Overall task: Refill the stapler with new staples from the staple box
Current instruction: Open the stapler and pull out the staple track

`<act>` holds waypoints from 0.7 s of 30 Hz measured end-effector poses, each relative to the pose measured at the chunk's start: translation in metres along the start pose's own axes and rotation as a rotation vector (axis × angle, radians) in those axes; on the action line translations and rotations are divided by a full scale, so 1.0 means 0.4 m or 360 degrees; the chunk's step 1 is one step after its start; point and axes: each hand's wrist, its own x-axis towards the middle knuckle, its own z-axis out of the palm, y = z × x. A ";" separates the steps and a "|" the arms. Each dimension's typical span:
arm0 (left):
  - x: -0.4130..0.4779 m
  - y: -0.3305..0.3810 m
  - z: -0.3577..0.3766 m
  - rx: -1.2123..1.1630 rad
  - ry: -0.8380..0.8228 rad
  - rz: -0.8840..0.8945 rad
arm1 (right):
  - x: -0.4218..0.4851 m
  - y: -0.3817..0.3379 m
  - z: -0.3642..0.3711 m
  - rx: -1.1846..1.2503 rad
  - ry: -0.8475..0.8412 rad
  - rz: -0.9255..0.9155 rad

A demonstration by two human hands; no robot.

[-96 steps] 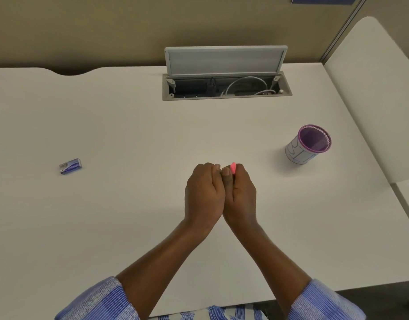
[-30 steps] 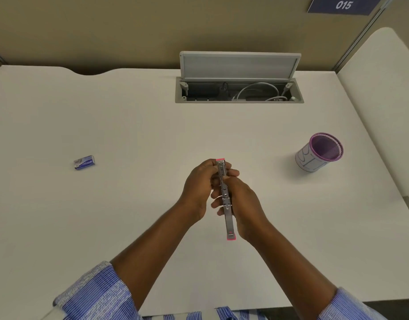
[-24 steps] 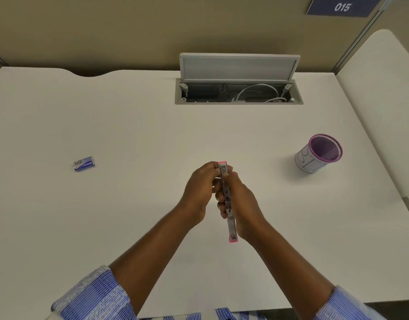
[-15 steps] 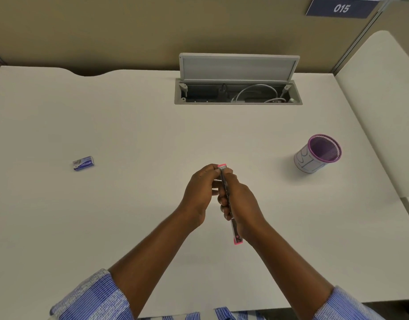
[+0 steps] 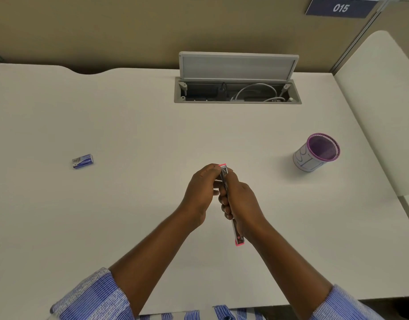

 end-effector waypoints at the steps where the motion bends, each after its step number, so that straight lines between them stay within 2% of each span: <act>1: 0.000 -0.002 0.000 0.0008 0.0001 0.0004 | 0.001 0.001 -0.001 -0.0005 -0.0001 0.0007; 21: -0.009 -0.006 -0.004 -0.0020 0.0017 -0.0053 | -0.006 0.012 0.000 -0.0054 -0.0145 0.0106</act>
